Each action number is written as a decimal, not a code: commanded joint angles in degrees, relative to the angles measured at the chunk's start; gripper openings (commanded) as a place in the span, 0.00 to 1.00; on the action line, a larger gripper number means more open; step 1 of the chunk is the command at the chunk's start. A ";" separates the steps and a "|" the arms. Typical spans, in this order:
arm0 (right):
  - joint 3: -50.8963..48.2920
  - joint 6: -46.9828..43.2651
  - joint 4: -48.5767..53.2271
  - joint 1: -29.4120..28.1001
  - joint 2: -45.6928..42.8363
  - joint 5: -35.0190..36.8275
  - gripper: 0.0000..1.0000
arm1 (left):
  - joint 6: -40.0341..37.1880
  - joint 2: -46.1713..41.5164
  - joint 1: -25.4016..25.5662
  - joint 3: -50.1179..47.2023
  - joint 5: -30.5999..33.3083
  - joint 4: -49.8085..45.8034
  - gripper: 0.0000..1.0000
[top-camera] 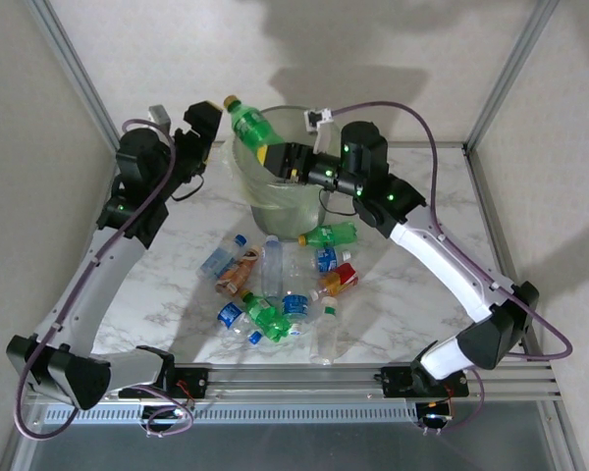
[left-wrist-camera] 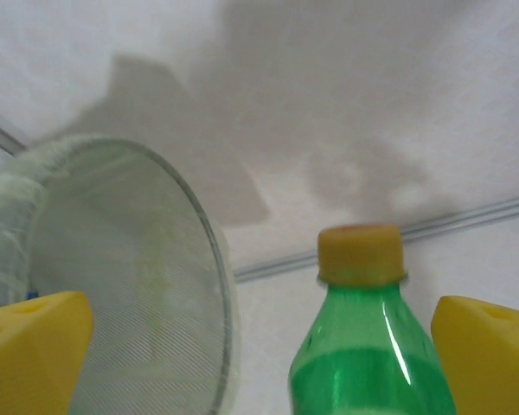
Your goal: Put the plastic bottles in the bin
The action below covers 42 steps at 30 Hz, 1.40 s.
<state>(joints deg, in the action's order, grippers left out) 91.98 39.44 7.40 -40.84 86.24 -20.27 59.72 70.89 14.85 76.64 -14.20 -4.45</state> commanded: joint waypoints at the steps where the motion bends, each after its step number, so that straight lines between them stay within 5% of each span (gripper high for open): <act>1: 4.95 -3.33 6.17 0.76 3.15 8.17 0.55 | -8.80 -4.63 0.17 0.88 7.78 -7.12 1.00; 11: 16.67 -5.99 17.87 2.34 14.25 20.75 0.61 | -13.41 -12.96 0.13 -8.13 14.20 -10.38 0.98; 15: 19.64 -6.50 21.12 2.35 17.03 23.92 0.79 | -11.97 -14.96 0.17 -12.94 11.96 -10.74 0.97; 24: 20.50 -8.14 24.89 1.55 13.67 29.23 0.85 | -12.57 -16.36 0.11 -16.55 11.15 -12.25 0.96; 32: 9.26 -11.47 28.90 -5.87 0.80 37.99 0.85 | -10.14 -14.68 0.16 -17.84 10.83 -10.60 0.91; 42: -15.27 -0.22 34.71 -15.59 -16.81 42.66 0.84 | -9.20 -15.26 0.02 -20.27 13.15 -11.68 0.89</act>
<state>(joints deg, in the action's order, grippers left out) 81.12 34.00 37.52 -54.17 70.00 19.73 49.69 56.40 14.87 57.60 -2.42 -16.29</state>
